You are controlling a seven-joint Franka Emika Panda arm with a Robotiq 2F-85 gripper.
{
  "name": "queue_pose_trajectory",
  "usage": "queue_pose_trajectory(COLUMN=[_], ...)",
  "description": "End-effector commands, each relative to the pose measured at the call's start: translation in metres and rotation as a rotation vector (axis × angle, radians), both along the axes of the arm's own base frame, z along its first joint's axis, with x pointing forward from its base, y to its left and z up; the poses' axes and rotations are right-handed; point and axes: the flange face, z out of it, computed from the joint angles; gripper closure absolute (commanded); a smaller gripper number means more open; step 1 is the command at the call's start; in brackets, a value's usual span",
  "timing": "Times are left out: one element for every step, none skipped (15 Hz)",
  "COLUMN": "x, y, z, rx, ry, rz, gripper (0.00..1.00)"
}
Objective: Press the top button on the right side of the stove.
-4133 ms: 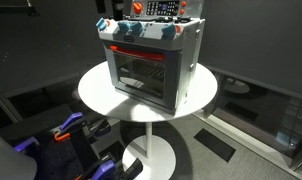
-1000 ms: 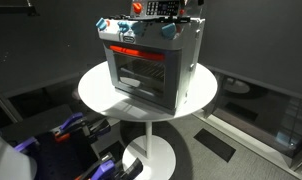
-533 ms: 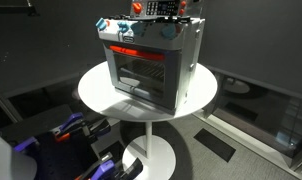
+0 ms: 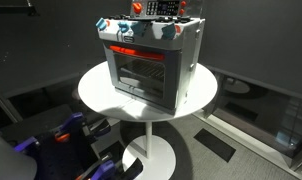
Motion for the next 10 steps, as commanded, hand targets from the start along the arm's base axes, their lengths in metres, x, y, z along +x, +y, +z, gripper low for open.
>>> queue_pose_trajectory(x=[-0.041,-0.049,-0.056,-0.062,-0.066,-0.068,-0.07,-0.06,-0.063,-0.064], y=[-0.008,-0.009,-0.01,-0.011,-0.011,-0.012,-0.012,-0.007,-0.008,-0.008], z=[0.008,0.009,0.009,0.01,0.009,0.004,-0.003,0.003,-0.001,-0.005], rx=[0.022,0.017,0.015,0.01,0.002,0.004,0.017,0.002,0.002,0.002], ry=[0.037,0.041,0.048,0.052,0.054,0.063,0.081,0.059,0.068,0.077], rz=[0.055,0.062,0.066,0.066,0.064,0.061,0.07,0.051,0.052,0.052], gripper=[0.0,0.0,0.0,0.0,0.0,0.0,0.0,0.0,0.0,0.0])
